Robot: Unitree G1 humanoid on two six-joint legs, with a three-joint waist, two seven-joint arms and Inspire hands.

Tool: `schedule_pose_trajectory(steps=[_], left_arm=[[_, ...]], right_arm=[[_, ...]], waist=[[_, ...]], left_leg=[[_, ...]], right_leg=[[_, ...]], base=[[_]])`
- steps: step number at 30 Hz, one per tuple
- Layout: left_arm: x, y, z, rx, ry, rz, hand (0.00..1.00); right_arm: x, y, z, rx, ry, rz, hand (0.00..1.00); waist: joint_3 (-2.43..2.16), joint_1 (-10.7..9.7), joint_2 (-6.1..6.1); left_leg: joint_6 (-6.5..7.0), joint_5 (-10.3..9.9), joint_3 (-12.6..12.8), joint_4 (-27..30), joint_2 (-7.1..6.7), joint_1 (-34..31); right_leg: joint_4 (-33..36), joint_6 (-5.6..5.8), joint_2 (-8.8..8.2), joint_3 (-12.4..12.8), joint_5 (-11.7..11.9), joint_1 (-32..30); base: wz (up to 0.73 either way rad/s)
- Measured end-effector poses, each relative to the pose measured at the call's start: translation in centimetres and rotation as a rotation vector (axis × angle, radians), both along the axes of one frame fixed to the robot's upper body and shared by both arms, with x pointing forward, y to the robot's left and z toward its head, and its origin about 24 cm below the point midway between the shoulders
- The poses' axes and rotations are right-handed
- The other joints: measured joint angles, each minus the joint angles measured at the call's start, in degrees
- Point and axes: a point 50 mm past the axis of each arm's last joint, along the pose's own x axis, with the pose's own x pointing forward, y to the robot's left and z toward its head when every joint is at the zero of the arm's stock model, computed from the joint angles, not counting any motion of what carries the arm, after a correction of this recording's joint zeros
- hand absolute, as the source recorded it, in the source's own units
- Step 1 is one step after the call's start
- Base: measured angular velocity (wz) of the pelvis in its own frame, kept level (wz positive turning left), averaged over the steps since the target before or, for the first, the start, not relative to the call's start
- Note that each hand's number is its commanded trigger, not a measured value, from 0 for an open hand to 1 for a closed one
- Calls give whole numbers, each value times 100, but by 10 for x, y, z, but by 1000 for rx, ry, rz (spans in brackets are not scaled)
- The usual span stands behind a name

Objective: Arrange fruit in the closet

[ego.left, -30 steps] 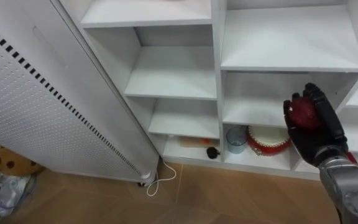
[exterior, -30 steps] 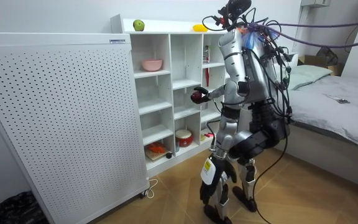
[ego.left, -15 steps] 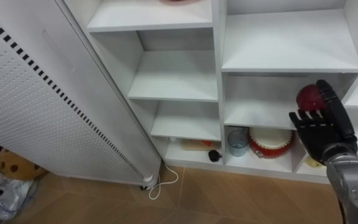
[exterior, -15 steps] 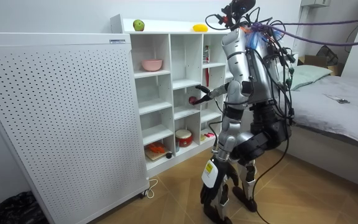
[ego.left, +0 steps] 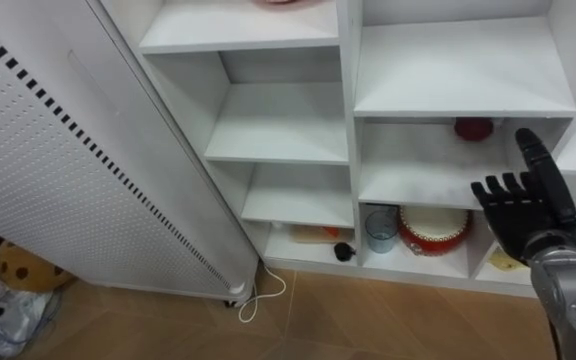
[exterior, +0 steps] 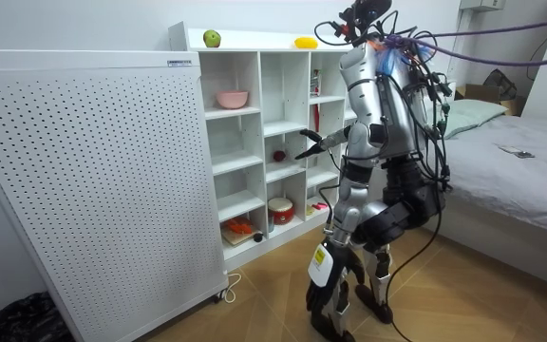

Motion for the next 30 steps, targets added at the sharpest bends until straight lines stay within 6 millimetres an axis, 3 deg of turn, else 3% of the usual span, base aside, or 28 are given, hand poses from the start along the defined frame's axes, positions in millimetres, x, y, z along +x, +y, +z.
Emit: schedule_pose_trajectory(steps=[7,11,15,17,20,21,22,25,27,30], left_arm=[[3,0,1,-8,-6,-14,0],[3,0,1,-37,9,-18,0],[-2,12,1,-20,30,-11,0],[-5,19,1,-6,38,5,0],[-4,28,2,13,38,32,0],[-3,32,2,22,31,49,0],[-4,35,3,32,24,60,0],[-1,39,5,59,5,44,0],[-2,39,5,71,4,27,0],[-8,39,4,90,23,-6,0]], right_arm=[[-4,-6,-18,-49,86,-9,0],[-16,-17,-44,-120,178,-9,0],[-57,-37,-104,-239,408,5,0],[-93,-47,-144,-327,601,47,0],[-126,-50,-173,-434,761,125,0],[-138,-50,-183,-497,834,178,0],[-148,-46,-193,-568,902,248,0],[-176,-32,-219,-650,1012,388,0],[-199,-21,-236,-733,1092,523,0],[-242,-7,-260,-893,1220,773,0]], waist=[[21,-6,22],[79,-11,116],[86,-12,134],[88,-28,123],[94,-74,97],[130,-156,42],[138,-236,-17],[114,-496,-182],[99,-521,-332],[-32,-544,-517]], left_leg=[[-2,-2,-1,-2,2,142],[-13,-77,-6,-112,50,458],[-35,-97,-38,-434,65,940],[-53,-85,-28,-698,60,1312],[-78,-72,-19,-866,57,1624],[-90,-65,-1,-1007,40,1807],[-106,-55,-2,-1144,23,2010],[-143,-37,-79,-1422,28,2463],[-169,-51,-85,-1567,80,2783],[-228,-88,-106,-1851,131,3322]], right_leg=[[-58,18,23,1,-26,167],[-235,40,64,-79,-42,548],[-641,88,166,-127,-14,1075],[-928,128,212,-131,30,1443],[-1144,137,233,-150,44,1748],[-1252,143,230,-162,47,1912],[-1339,151,231,-167,52,2088],[-1707,159,291,-311,52,2646],[-2029,177,392,-378,82,3062],[-2568,210,524,-483,200,3764]], base=[[0],[0],[-2],[-7],[-10],[-5],[0],[12],[10],[9]])
